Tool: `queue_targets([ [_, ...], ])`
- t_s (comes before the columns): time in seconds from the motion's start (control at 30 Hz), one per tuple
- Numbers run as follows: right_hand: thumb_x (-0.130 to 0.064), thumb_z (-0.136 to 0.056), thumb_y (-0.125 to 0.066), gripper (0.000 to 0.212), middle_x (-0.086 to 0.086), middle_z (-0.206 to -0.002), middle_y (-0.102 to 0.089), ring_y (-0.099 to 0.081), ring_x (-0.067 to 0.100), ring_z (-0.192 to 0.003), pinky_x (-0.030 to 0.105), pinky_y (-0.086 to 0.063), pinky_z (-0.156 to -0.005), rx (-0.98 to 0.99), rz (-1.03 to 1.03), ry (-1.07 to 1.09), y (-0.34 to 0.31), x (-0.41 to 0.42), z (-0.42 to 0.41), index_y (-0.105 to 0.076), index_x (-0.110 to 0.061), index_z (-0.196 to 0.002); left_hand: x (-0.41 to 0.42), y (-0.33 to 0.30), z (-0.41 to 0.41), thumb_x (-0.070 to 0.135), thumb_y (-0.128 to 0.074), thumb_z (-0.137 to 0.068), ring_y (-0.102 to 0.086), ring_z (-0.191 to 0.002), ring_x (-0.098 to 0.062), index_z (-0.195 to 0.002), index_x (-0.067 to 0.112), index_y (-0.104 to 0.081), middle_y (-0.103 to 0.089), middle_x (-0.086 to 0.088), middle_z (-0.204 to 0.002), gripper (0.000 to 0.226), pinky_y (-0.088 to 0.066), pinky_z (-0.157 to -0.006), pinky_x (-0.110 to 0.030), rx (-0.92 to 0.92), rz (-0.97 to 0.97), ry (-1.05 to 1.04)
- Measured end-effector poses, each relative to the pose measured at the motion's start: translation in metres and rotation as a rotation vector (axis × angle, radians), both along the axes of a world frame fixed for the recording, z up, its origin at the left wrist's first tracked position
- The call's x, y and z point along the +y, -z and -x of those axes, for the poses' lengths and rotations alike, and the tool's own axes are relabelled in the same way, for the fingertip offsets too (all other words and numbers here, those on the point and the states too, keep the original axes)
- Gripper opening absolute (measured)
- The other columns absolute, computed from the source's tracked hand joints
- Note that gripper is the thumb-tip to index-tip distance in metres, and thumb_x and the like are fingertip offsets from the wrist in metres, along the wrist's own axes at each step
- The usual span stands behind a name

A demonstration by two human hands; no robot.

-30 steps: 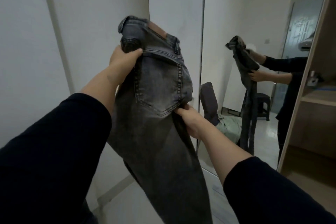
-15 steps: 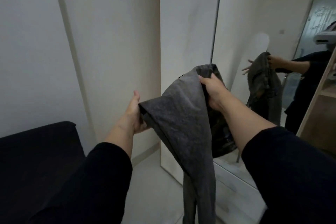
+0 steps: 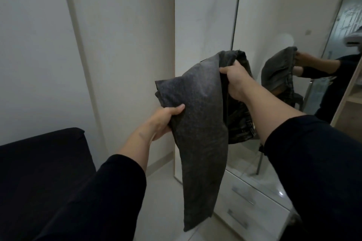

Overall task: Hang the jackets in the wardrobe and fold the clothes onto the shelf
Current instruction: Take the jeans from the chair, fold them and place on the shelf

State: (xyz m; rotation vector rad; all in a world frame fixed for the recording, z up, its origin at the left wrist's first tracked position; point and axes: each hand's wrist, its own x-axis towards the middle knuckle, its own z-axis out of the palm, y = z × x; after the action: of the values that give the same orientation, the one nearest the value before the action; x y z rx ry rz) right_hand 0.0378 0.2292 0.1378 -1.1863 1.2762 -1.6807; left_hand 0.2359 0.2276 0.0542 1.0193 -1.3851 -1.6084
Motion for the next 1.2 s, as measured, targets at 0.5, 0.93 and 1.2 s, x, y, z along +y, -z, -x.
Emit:
queue_targets([
  [0.5,-0.05,-0.08,-0.066,0.061,0.011,-0.117,-0.064,-0.061,0.029,-0.107,0.041,-0.05,-0.089,-0.104,-0.415,-0.287,0.048,0.036,0.019,-0.058,-0.007,-0.122,-0.02,-0.075,0.029,0.024,-0.052,-0.096,-0.065,-0.085,-0.024,-0.102,0.006,-0.064,-0.068,-0.008,-0.09,0.023,-0.052,-0.071,-0.033,0.15,0.067,-0.144],
  [0.93,-0.023,-0.089,-0.061,0.029,0.006,-0.095,-0.07,-0.066,0.02,-0.086,0.033,-0.05,-0.071,0.033,-0.408,-0.404,0.032,0.041,-0.012,-0.061,-0.007,-0.113,-0.023,-0.079,-0.041,0.02,-0.047,-0.095,-0.059,-0.069,-0.018,-0.078,0.012,-0.058,-0.068,-0.003,-0.059,0.021,-0.047,-0.063,-0.028,0.107,0.039,-0.313],
  [1.2,-0.024,-0.096,-0.053,0.041,0.011,-0.128,-0.059,-0.059,0.024,-0.105,0.031,-0.048,-0.075,0.049,-0.191,-0.158,0.011,0.009,-0.035,-0.048,-0.008,-0.134,-0.013,-0.046,-0.044,0.036,-0.075,-0.071,-0.06,-0.108,-0.024,-0.118,0.015,-0.057,-0.064,-0.006,-0.117,0.054,-0.049,-0.092,-0.04,-0.127,0.143,0.012],
])
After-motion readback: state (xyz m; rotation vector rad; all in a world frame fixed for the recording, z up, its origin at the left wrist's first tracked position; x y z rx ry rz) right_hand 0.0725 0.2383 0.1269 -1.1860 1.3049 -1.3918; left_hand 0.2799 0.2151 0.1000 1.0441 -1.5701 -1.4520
